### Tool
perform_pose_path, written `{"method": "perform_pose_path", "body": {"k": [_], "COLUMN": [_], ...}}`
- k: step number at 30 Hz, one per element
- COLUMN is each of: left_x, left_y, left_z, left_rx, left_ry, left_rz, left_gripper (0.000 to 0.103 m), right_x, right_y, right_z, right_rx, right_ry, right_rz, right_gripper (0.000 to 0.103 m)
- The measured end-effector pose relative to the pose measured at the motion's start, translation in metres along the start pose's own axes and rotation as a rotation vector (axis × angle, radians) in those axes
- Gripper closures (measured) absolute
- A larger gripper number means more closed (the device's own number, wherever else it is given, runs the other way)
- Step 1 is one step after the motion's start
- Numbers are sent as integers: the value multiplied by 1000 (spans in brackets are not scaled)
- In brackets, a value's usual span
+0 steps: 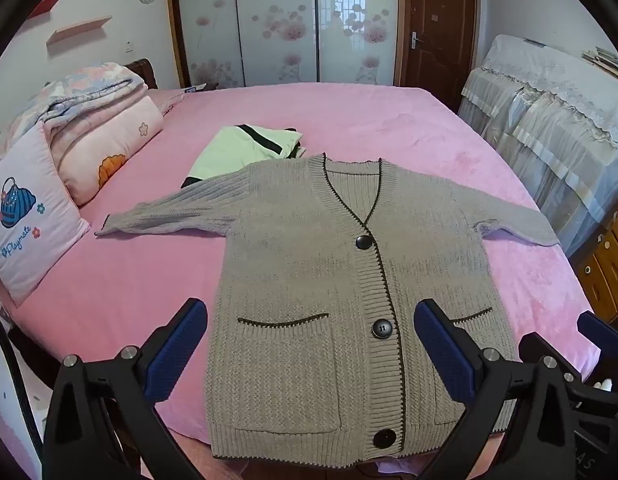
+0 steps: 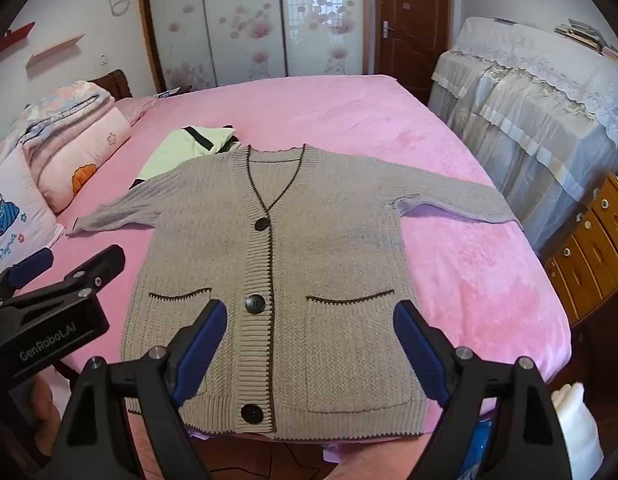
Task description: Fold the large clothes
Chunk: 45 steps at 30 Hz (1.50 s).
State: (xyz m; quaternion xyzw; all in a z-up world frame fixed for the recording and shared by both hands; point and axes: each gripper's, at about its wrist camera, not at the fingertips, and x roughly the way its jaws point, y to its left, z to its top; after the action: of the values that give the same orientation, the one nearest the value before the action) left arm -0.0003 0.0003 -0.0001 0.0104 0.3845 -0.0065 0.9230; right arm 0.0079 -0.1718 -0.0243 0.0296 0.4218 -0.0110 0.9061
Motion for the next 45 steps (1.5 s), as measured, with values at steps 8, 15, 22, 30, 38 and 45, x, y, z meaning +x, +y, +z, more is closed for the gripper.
{"method": "perform_pose_path", "body": {"k": [8,15,22,30,38,45], "left_x": [7,17,21,13,11,10], "left_y": [7,4,4,-4,0,1], "left_z": [1,0,0,0,-2,-3], "left_rx": [-17,-43,-73,-44,-59,-66], "left_ry": [56,63,99,78,76,76], "left_rz": [-8,-12,-64,-62,-71,-66], "left_gripper": [1,1,1,1,1,1], "right_x": [12,5,-1,-2,-4,-4], "right_y": [6,-9,-4,-4,5,8], "right_z": [8,10,14,15,11,9], "right_rx": [-12,72,4,-13,-54,-59], "right_ry": [10,-52,-59,-55,-62,-60], "right_rz": [19,75,29,-4,-1,3], "right_gripper": [17,17,17,17,17,17]}}
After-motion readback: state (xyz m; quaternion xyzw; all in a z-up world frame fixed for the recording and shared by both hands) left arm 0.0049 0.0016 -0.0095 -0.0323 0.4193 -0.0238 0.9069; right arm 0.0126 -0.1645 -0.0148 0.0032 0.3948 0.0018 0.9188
